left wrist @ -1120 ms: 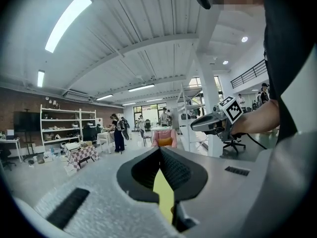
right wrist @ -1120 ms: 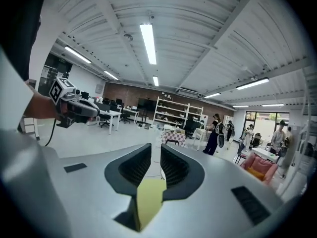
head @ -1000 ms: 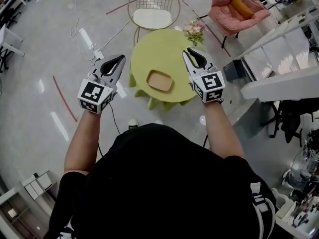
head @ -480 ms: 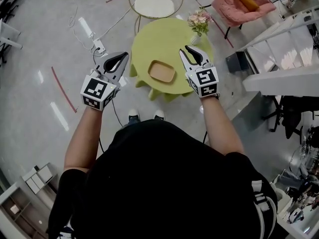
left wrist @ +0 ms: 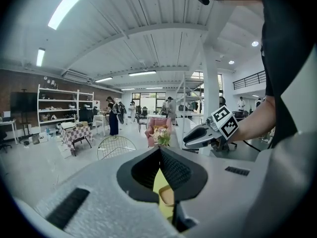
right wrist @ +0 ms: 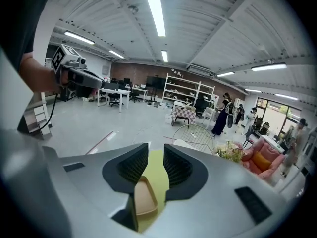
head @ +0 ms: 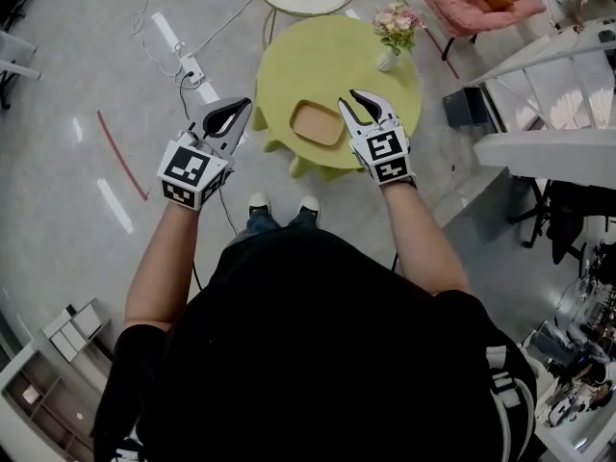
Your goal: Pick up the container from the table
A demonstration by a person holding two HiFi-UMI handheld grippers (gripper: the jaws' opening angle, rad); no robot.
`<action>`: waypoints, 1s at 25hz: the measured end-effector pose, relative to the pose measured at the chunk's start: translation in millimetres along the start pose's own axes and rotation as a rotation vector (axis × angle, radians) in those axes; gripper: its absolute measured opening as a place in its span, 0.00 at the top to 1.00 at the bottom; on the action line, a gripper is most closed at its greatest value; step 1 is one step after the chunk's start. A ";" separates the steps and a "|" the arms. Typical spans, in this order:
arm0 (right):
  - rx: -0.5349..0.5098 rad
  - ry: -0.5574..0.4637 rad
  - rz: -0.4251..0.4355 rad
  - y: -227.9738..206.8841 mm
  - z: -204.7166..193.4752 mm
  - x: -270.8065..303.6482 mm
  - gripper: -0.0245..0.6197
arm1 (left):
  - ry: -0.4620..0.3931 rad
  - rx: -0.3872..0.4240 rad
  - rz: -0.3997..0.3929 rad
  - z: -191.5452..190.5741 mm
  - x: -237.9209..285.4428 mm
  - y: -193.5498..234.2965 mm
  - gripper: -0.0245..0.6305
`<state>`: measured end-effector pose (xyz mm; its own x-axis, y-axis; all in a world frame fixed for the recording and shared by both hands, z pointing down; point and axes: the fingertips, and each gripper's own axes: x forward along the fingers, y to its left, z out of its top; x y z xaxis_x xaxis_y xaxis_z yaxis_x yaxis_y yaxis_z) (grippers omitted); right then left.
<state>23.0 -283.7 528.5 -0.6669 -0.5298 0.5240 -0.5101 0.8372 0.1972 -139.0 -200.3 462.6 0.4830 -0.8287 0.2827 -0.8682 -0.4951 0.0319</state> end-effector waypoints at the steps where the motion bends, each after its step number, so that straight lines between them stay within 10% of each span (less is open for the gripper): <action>1: -0.003 0.010 0.007 3.3 -4.3 3.5 0.80 | 0.004 -0.005 0.000 -3.4 0.8 0.7 0.94; 25: -0.092 0.233 0.176 62.6 -117.3 70.3 0.79 | 0.070 -0.070 -0.042 -56.8 36.5 1.6 0.94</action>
<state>8.0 -252.5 674.9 -0.5929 -0.3390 0.7305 -0.3392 0.9278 0.1552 -129.2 -216.6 527.4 0.5120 -0.7864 0.3455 -0.8545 -0.5074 0.1113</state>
